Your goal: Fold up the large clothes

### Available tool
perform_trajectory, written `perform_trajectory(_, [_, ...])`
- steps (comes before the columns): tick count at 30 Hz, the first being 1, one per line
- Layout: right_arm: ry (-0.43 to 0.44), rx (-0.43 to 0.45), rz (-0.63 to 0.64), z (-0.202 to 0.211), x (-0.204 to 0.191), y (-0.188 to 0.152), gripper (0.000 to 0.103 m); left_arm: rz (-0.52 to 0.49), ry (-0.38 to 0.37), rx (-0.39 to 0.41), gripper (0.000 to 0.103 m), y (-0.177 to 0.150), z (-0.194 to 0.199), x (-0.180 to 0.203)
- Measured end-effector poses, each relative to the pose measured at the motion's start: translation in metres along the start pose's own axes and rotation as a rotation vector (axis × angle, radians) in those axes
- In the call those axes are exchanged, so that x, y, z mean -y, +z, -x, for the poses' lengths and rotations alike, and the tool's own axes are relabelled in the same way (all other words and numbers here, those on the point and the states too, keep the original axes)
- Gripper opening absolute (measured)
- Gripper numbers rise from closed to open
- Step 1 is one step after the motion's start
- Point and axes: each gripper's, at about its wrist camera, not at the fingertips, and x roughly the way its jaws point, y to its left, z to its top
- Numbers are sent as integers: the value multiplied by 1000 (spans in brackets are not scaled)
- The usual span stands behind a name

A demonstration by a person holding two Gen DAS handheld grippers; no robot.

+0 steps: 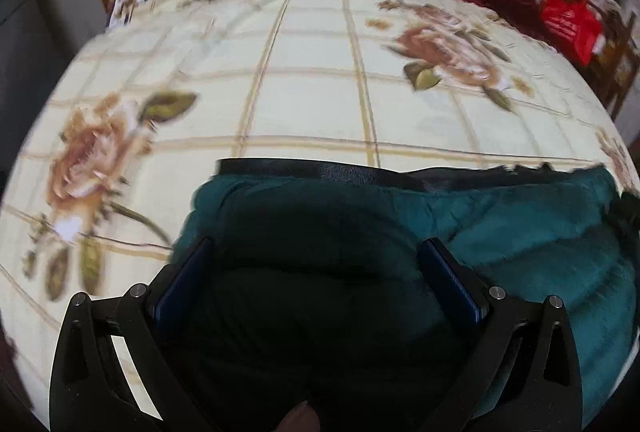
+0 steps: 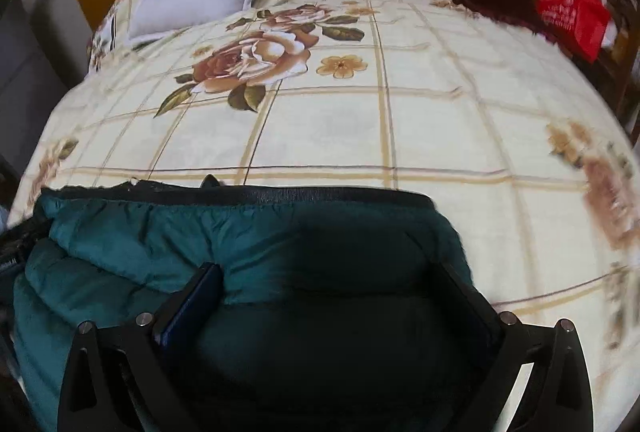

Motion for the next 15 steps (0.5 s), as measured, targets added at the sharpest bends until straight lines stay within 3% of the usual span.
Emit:
perform_trajectory(3, [49, 163, -19, 72, 19, 4, 99, 31, -83, 108, 103, -3, 55, -24])
perform_trajectory(6, [108, 187, -67, 114, 53, -9, 101, 91, -124, 135, 103, -18, 88, -61])
perform_trajectory(10, [144, 141, -145, 119, 86, -45, 101, 128, -122, 176, 103, -56, 100, -101])
perform_trajectory(15, [253, 81, -249, 80, 102, -88, 100, 83, -91, 165, 103, -93, 102, -112])
